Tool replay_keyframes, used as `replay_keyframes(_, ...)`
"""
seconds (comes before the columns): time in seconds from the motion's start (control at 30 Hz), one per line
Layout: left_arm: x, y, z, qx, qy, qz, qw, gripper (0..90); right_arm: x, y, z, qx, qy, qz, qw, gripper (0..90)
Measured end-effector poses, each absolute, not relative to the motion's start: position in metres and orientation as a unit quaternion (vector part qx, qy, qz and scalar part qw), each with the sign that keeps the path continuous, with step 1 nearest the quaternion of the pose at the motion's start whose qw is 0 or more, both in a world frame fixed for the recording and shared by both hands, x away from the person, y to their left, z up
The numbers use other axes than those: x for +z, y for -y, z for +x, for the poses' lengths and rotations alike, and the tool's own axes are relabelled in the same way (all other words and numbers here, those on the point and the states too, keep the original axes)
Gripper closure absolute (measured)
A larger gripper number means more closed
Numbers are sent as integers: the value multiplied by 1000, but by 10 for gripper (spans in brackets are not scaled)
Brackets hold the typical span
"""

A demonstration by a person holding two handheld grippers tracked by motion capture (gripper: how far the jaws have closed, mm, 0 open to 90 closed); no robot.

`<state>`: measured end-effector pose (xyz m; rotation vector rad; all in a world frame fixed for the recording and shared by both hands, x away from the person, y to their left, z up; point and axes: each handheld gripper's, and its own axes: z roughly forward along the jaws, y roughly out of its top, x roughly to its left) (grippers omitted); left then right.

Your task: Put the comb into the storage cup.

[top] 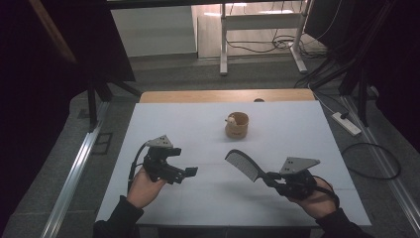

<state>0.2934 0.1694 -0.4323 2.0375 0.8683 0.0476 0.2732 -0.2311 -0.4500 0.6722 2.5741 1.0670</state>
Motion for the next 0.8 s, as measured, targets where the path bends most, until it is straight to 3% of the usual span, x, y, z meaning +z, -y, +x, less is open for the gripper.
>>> replay_keyframes(0.8, -426, -160, 312, 2, -342, 826, 448, 0, -450, 221, 270, 375, -888, 217, 151, 724)
